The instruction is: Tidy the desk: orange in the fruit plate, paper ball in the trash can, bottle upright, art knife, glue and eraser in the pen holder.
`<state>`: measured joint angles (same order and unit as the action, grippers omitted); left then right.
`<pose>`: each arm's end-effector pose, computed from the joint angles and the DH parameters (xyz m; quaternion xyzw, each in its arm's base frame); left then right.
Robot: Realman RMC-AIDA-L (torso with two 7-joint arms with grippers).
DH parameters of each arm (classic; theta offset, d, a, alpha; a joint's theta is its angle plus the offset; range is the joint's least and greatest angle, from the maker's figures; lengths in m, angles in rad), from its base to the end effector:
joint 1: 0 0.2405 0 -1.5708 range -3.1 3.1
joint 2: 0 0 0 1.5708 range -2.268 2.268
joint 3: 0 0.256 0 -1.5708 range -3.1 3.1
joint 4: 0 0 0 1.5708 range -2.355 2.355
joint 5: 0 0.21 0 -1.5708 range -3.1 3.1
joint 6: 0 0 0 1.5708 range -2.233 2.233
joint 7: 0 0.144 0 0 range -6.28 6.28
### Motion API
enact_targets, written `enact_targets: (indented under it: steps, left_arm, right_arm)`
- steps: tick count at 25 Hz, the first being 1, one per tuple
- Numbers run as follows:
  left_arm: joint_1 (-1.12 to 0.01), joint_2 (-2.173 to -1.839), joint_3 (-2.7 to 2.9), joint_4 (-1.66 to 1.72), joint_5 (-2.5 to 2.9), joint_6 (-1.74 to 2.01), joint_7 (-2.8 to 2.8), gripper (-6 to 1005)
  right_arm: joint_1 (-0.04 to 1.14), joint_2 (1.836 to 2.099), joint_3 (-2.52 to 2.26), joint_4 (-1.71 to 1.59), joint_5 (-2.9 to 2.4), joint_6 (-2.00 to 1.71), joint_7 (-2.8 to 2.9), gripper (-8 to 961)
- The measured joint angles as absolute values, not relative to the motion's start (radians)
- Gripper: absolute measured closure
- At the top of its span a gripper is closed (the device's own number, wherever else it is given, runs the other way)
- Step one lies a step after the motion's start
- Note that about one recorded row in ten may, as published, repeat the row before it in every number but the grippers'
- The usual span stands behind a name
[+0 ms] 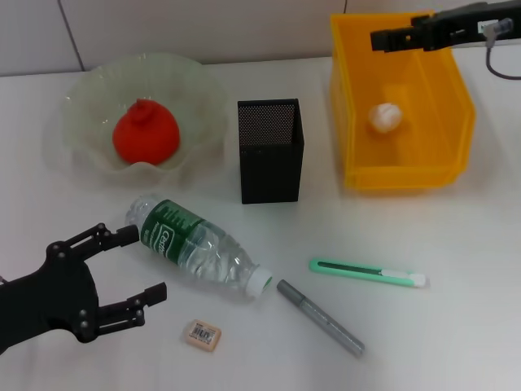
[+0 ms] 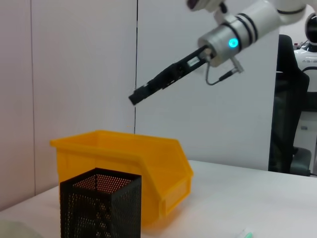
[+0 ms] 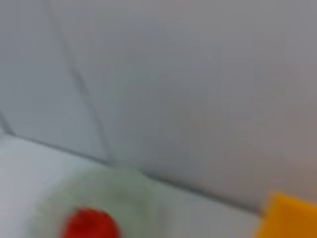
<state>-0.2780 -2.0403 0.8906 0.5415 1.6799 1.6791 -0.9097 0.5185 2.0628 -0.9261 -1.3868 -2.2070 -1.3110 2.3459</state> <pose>-0.3018 0.2494 -0.0043 -0.9305 -0.0999 -0.3108 0.1658 0.1887 0.3947 0.1016 -0.8701 0.3494 0.1492 0.3139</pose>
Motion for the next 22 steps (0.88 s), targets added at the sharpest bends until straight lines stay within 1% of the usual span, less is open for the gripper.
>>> enact_targets:
  steps: [2, 3, 4, 5, 7, 8, 9, 11, 14, 15, 19, 22]
  left_arm:
    - [-0.277, -2.040, 0.884, 0.542, 1.680, 1.686, -0.911, 151]
    - [-0.277, -2.040, 0.884, 0.542, 1.680, 1.686, -0.911, 151]
    - [-0.275, -2.040, 0.874, 0.542, 1.680, 1.696, -0.913, 151]
    - [-0.275, -2.040, 0.874, 0.542, 1.680, 1.696, -0.913, 151]
    - [-0.273, -2.039, 0.857, 0.543, 1.680, 1.707, -0.913, 151]
    - [-0.273, -2.039, 0.857, 0.543, 1.680, 1.707, -0.913, 151]
    - [-0.273, -2.038, 0.851, 0.543, 1.679, 1.712, -0.915, 151]
    - [-0.274, -2.037, 0.849, 0.543, 1.679, 1.714, -0.916, 151]
    - [-0.280, -2.036, 0.848, 0.543, 1.680, 1.717, -0.918, 152]
    - [-0.280, -2.036, 0.848, 0.543, 1.680, 1.717, -0.918, 152]
    - [-0.286, -2.038, 0.854, 0.544, 1.683, 1.728, -0.915, 152]
    - [-0.291, -2.044, 0.857, 0.566, 1.685, 1.740, -0.917, 152]
  right_arm:
    - [0.450, 2.072, -0.926, -1.404, -2.044, -1.314, 2.218, 164]
    - [0.450, 2.072, -0.926, -1.404, -2.044, -1.314, 2.218, 149]
    - [0.375, 2.078, -0.929, -1.389, -1.850, -1.321, 2.061, 133]
    - [0.375, 2.078, -0.929, -1.389, -1.850, -1.321, 2.061, 133]
    - [0.276, 2.078, -0.929, -1.306, -1.567, -1.368, 1.817, 133]
    - [0.276, 2.078, -0.929, -1.306, -1.567, -1.368, 1.817, 133]
    - [0.238, 2.077, -0.906, -1.224, -1.457, -1.439, 1.702, 133]
    - [0.230, 2.076, -0.890, -1.190, -1.431, -1.478, 1.661, 134]
    - [0.223, 2.077, -0.786, -1.013, -1.409, -1.639, 1.489, 134]
    - [0.223, 2.077, -0.786, -1.013, -1.409, -1.639, 1.489, 134]
    - [0.212, 2.069, -0.744, -0.821, -1.453, -1.757, 1.234, 134]
    - [0.202, 2.069, -0.744, -0.763, -1.538, -1.763, 1.146, 135]
